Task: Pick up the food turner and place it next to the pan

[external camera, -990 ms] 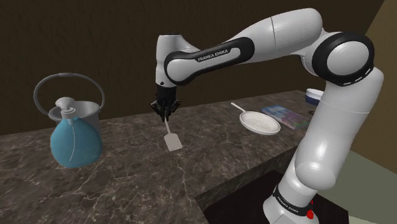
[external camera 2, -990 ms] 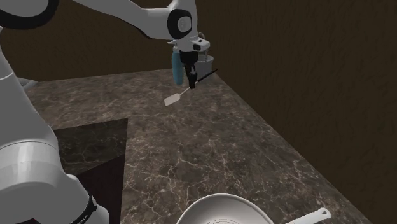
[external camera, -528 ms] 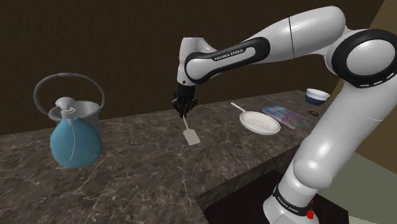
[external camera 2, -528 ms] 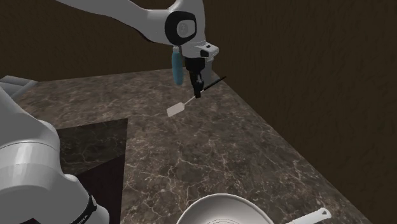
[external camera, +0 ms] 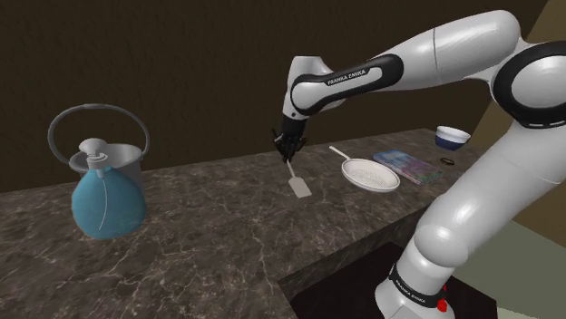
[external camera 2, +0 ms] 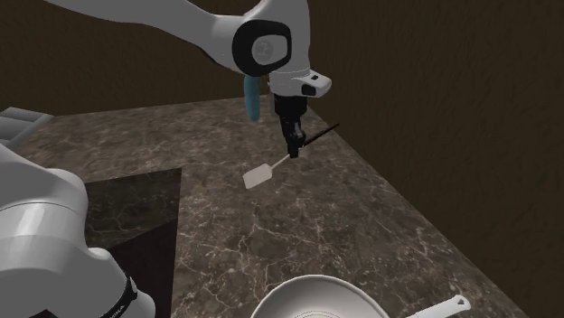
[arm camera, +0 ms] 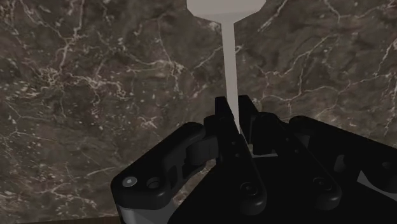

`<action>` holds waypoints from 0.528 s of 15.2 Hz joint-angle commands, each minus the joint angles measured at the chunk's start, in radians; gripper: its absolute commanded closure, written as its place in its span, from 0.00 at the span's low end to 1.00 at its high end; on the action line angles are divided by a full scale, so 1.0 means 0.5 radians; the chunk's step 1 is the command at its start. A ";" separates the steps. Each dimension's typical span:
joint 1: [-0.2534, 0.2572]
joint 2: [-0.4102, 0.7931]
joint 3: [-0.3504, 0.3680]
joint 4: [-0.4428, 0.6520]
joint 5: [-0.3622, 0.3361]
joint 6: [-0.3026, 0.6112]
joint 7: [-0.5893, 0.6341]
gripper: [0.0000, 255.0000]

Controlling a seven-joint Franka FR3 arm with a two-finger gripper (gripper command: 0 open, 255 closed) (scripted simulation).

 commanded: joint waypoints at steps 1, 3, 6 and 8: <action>-0.037 -0.060 -0.061 -0.063 -0.002 0.004 -0.102 1.00; -0.077 -0.100 -0.126 -0.105 -0.010 0.006 -0.202 1.00; -0.140 -0.145 -0.226 -0.150 -0.029 0.007 -0.353 1.00; -0.166 -0.149 -0.268 -0.181 -0.038 0.036 -0.414 1.00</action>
